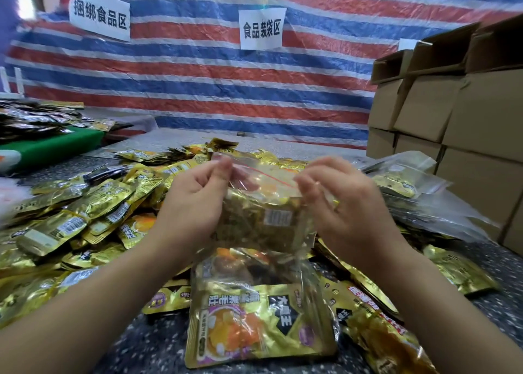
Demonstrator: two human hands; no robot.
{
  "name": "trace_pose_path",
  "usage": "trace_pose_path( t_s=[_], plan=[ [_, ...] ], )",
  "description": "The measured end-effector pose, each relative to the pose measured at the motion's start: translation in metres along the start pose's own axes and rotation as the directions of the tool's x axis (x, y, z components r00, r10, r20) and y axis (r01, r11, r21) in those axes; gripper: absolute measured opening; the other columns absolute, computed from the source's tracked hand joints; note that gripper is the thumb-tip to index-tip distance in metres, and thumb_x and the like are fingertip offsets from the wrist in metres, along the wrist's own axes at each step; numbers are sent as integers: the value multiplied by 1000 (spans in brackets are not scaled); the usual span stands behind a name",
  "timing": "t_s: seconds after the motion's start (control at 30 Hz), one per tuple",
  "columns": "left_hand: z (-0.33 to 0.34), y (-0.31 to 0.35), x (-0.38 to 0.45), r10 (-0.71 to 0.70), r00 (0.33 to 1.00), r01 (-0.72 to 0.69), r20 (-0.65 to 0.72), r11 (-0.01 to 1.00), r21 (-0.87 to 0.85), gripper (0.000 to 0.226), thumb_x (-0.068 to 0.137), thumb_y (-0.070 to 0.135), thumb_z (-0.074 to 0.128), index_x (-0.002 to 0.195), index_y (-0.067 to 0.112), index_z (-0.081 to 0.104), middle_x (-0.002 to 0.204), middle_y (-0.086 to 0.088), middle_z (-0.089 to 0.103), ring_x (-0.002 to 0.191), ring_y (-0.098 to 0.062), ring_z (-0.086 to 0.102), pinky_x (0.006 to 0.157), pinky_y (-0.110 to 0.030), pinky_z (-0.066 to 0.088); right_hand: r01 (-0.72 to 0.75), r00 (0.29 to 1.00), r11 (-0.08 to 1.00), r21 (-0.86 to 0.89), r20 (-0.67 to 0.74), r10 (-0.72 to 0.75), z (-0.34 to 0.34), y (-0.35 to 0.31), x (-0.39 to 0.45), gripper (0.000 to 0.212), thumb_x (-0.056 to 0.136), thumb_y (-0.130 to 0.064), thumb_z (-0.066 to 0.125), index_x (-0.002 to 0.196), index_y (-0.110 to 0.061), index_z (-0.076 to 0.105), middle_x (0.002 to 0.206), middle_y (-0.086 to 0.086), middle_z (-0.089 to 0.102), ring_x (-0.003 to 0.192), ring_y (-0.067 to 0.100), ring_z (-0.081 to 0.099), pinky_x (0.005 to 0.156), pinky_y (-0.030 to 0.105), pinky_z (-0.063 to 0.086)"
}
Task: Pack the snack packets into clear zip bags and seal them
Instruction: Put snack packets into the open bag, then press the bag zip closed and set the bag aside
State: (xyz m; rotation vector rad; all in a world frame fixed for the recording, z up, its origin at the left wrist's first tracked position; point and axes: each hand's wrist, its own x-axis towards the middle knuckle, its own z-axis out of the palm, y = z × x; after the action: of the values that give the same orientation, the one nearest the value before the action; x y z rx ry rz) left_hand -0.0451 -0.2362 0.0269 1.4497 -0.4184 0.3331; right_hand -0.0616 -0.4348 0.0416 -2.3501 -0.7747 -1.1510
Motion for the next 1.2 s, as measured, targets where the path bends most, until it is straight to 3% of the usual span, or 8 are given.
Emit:
trace_pose_path(
  t_s=[0.1, 0.2, 0.47, 0.57, 0.7, 0.83, 1.03, 1.2],
  plan=[
    [-3, 3, 6, -73, 997, 68, -28, 988, -140, 40, 86, 48, 45, 71, 28, 76, 84, -7, 77, 69, -21, 74, 53, -33, 60, -320, 931, 908, 271, -91, 355, 1, 7, -1, 47, 89, -58, 57, 120, -23, 58, 112, -11, 59, 98, 1, 58, 77, 11, 47],
    [-9, 3, 12, -110, 993, 98, -37, 967, -234, 45, 93, 47, 41, 74, 25, 76, 90, -9, 77, 75, -24, 75, 52, -28, 57, -680, 729, 526, 511, 396, 559, 6, 11, -3, 61, 76, -66, 61, 121, -23, 61, 114, -2, 69, 97, 9, 66, 74, 22, 53],
    [-11, -1, 17, -102, 994, 108, 38, 968, -227, 39, 85, 50, 49, 94, 19, 71, 93, -9, 77, 80, -27, 75, 56, -27, 57, -667, 705, 254, 700, 483, 520, 6, 9, -2, 33, 93, -30, 55, 89, -2, 74, 89, 11, 74, 71, 17, 66, 55, 30, 53],
    [-12, -9, 17, -148, 988, 154, 52, 975, -162, 31, 96, 36, 49, 97, 11, 67, 93, -10, 76, 79, -26, 75, 57, -27, 58, -714, 639, 229, 662, 480, 601, 10, 11, -3, 30, 99, -24, 53, 86, -10, 76, 87, 11, 75, 66, 16, 66, 52, 28, 52],
    [-14, -16, 18, -213, 976, 216, 44, 970, -108, 33, 103, 29, 40, 97, 9, 66, 91, -7, 77, 80, -26, 75, 56, -26, 58, -760, 633, 422, 495, 413, 655, 20, 15, -6, 25, 99, -25, 57, 84, -22, 77, 84, 2, 75, 76, 21, 62, 63, 30, 49],
    [-17, -17, 20, -188, 982, 188, 14, 981, -54, 32, 102, 33, 43, 99, 15, 69, 94, -3, 77, 75, -21, 75, 56, -24, 58, -759, 608, 292, 582, 472, 638, 18, 19, -4, 21, 99, -12, 54, 91, -12, 74, 78, 1, 76, 67, 11, 68, 53, 21, 48],
    [-17, -19, 21, -169, 986, 169, -12, 985, -35, 34, 104, 32, 40, 97, 14, 69, 92, -2, 77, 69, -16, 74, 56, -24, 58, -646, 705, 280, 710, 414, 576, 17, 27, -6, 25, 74, -34, 73, 87, -12, 75, 84, 9, 74, 78, 23, 70, 78, 36, 54],
    [-16, -21, 22, -173, 985, 173, -4, 983, -56, 36, 105, 32, 39, 98, 12, 68, 92, -2, 77, 70, -13, 72, 55, -21, 55, -634, 671, 231, 738, 377, 638, 18, 31, -7, 25, 81, -36, 64, 78, -16, 78, 82, 9, 73, 76, 25, 70, 91, 51, 56]
  ],
)
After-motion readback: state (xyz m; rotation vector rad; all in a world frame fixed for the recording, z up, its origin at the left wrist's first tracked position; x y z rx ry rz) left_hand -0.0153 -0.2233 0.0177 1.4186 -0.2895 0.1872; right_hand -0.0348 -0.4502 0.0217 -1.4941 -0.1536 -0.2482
